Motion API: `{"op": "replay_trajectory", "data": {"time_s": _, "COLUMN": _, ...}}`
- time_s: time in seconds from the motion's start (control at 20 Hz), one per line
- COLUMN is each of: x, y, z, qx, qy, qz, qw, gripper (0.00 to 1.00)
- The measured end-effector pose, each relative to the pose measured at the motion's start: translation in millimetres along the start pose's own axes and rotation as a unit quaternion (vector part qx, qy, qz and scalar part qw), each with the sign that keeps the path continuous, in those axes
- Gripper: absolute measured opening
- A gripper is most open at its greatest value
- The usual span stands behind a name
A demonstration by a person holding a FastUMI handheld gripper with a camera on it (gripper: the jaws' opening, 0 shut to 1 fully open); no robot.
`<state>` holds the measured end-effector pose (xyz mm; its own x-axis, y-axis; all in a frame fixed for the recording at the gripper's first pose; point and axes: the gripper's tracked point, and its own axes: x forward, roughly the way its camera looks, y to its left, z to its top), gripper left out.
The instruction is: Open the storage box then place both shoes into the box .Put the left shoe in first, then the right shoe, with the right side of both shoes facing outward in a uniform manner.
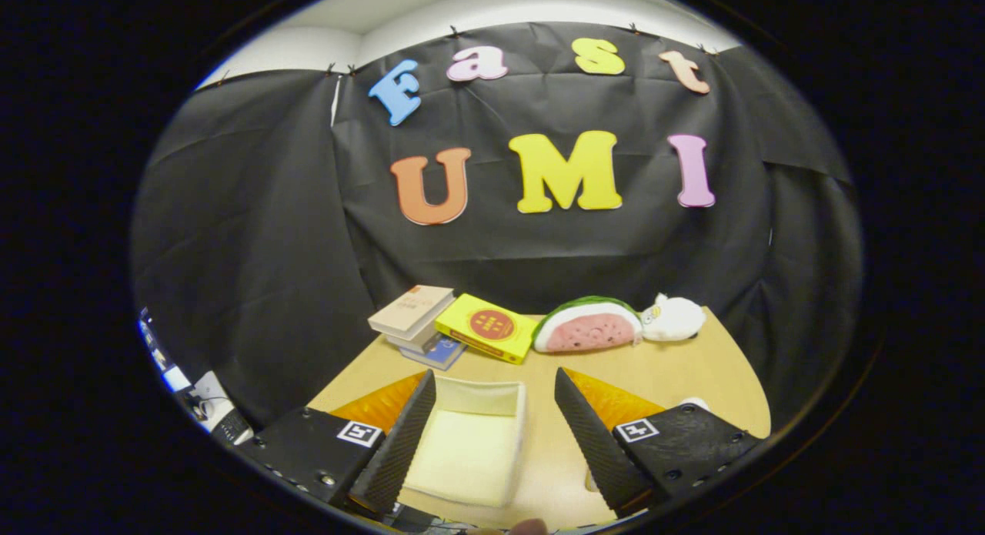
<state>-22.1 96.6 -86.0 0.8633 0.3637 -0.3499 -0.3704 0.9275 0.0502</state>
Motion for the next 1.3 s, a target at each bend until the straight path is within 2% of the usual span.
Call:
{"op": "replay_trajectory", "data": {"time_s": 0.1, "x": -0.4, "y": -47.9, "z": -11.4, "qx": -0.012, "qy": 0.001, "qz": -0.025, "qw": 1.0, "gripper": 0.94}}
{"op": "replay_trajectory", "data": {"time_s": 0.3, "x": 3.3, "y": -123.8, "z": -57.5, "qx": -0.013, "qy": 0.038, "qz": -0.048, "qw": 0.998, "gripper": 0.94}}
{"op": "replay_trajectory", "data": {"time_s": 0.6, "x": 42.1, "y": -195.2, "z": -148.6, "qx": -0.001, "qy": 0.14, "qz": -0.056, "qw": 0.988, "gripper": 0.94}}
{"op": "replay_trajectory", "data": {"time_s": 0.85, "x": 83.4, "y": -220.3, "z": -217.4, "qx": 0.028, "qy": 0.236, "qz": -0.051, "qw": 0.97, "gripper": 0.95}}
{"op": "replay_trajectory", "data": {"time_s": 1.1, "x": 122.7, "y": -226.6, "z": -249.9, "qx": 0.065, "qy": 0.285, "qz": -0.051, "qw": 0.955, "gripper": 0.96}}
{"op": "replay_trajectory", "data": {"time_s": 1.3, "x": 135.9, "y": -230.0, "z": -261.7, "qx": 0.081, "qy": 0.307, "qz": -0.057, "qw": 0.947, "gripper": 0.96}}
